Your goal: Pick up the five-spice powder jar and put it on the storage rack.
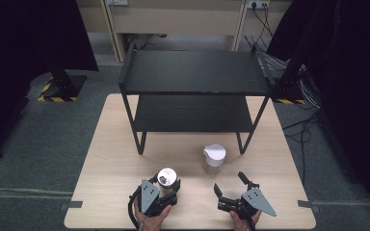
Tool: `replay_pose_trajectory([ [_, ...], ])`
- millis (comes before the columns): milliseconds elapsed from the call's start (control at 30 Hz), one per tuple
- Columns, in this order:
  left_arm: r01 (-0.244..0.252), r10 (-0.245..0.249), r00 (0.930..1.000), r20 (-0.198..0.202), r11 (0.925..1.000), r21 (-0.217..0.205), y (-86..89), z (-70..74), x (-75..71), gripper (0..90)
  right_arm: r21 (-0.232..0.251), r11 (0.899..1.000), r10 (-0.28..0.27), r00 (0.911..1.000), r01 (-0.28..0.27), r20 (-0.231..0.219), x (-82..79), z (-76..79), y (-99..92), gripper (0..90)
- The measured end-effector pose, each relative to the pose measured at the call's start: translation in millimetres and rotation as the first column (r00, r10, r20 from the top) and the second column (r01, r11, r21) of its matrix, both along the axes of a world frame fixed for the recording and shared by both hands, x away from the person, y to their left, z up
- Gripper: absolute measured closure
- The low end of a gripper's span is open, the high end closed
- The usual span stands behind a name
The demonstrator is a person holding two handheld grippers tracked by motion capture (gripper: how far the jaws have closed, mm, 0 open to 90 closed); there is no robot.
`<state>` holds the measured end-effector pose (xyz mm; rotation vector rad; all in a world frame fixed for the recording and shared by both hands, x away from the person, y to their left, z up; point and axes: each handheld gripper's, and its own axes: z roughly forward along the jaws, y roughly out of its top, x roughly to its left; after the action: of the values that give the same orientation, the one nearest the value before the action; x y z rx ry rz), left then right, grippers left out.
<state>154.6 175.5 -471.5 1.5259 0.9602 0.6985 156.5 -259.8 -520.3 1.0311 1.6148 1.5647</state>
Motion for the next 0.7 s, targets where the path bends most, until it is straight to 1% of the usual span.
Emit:
replay_pose_trajectory([
  [33,0.009,-0.009,1.0,0.0,0.9999,-0.005,0.1,3.0,1.6,30.6,0.0,1.0,0.0,1.0,0.0,0.0,0.0,0.0,-0.1,0.4],
  [167,0.035,-0.035,0.9994,0.003,0.9994,0.001,-0.8,17.9,7.4,30.6,0.001,1.0,0.001,1.0,-0.001,-0.001,0.0,0.0,-0.1,0.4],
  [233,0.062,-0.062,0.9981,0.003,0.9981,-0.003,0.3,27.4,12.7,30.6,0.001,1.0,0.001,1.0,-0.001,0.0,0.0,-0.1,-0.2,0.4],
  [300,0.075,-0.075,0.9971,0.007,0.9971,0.008,-0.6,36.6,16.1,30.6,0.001,1.0,0.0,1.0,0.0,0.001,-0.1,-0.1,-0.1,0.4],
  [367,0.09,-0.09,0.996,-0.001,0.996,0.007,0.1,45.6,20.6,30.6,0.001,1.0,0.0,1.0,0.0,0.001,-0.2,-0.2,0.0,0.4],
  [433,0.108,-0.108,0.9941,-0.011,0.9941,-0.012,2.5,55.2,26.4,30.6,0.003,1.0,0.0,1.0,0.0,0.001,-0.3,-0.3,-0.2,0.4],
  [500,0.124,-0.124,0.9921,-0.019,0.9922,-0.015,3.7,68.9,33.1,30.6,0.003,1.0,0.001,1.0,-0.001,0.002,-0.2,-0.4,-0.4,0.4],
  [600,0.127,-0.127,0.9918,-0.004,0.9918,-0.003,2.0,87.4,37.6,30.6,-0.002,1.0,0.001,1.0,-0.001,0.004,-0.2,-0.4,-0.2,0.4],
  [633,0.131,-0.131,0.9914,0.005,0.9914,-0.006,1.7,92.8,38.7,30.6,-0.002,1.0,0.001,1.0,-0.001,0.004,-0.2,-0.4,-0.2,0.4],
  [700,0.144,-0.144,0.9894,0.015,0.9895,-0.001,1.6,103.9,41.8,30.6,0.002,1.0,0.0,1.0,0.0,0.001,-0.3,-0.3,-0.3,0.4],
])
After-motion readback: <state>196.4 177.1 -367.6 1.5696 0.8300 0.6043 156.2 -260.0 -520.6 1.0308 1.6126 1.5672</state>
